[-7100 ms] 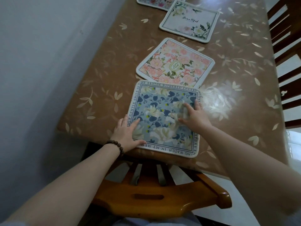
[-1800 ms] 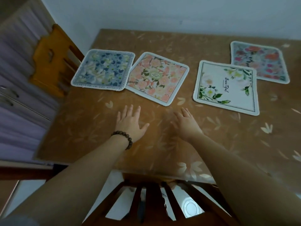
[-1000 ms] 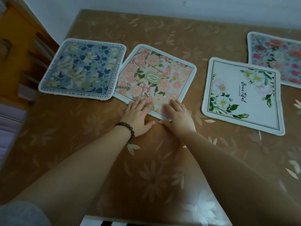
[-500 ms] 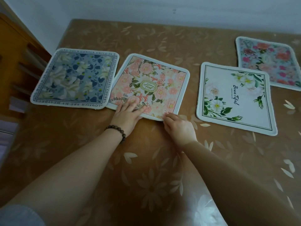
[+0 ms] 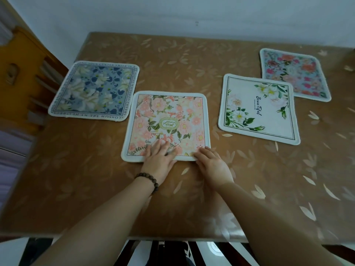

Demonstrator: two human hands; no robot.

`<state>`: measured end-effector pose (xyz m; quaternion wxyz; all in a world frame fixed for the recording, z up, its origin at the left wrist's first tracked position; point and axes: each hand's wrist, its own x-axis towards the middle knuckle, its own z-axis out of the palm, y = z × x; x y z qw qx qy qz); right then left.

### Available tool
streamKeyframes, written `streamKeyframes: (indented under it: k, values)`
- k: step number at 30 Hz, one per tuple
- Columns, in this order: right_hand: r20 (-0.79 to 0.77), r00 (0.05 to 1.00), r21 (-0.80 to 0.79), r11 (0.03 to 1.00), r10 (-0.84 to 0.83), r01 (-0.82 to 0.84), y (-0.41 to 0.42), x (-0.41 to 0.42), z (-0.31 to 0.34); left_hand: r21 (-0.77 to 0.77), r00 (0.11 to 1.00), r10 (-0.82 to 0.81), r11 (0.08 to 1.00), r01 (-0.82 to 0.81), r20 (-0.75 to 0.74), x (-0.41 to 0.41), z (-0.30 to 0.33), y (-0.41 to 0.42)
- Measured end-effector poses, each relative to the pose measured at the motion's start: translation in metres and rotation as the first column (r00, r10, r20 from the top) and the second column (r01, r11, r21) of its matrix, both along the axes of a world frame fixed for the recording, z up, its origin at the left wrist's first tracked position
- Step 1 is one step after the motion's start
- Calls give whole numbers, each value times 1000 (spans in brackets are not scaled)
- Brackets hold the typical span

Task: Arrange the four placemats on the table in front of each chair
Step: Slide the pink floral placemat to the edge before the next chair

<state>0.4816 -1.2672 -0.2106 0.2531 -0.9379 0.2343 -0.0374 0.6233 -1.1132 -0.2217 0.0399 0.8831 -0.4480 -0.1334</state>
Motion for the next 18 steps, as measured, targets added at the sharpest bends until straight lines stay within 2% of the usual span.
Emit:
streamKeyframes:
  k: [4,11,18]
  values:
    - [-38,999,22,1000,22,-21,22,-30,3,-11,1000,-17,1000,17,-17,-31,5,24]
    - [-97,994,52,998,52,-47,49,-76,10,-3,991,-25,1000,25,-131,-79,11,55]
    - [-158,987,92,996,35,-21,68,-103,19,-1,991,-67,998,68,-119,-121,22,71]
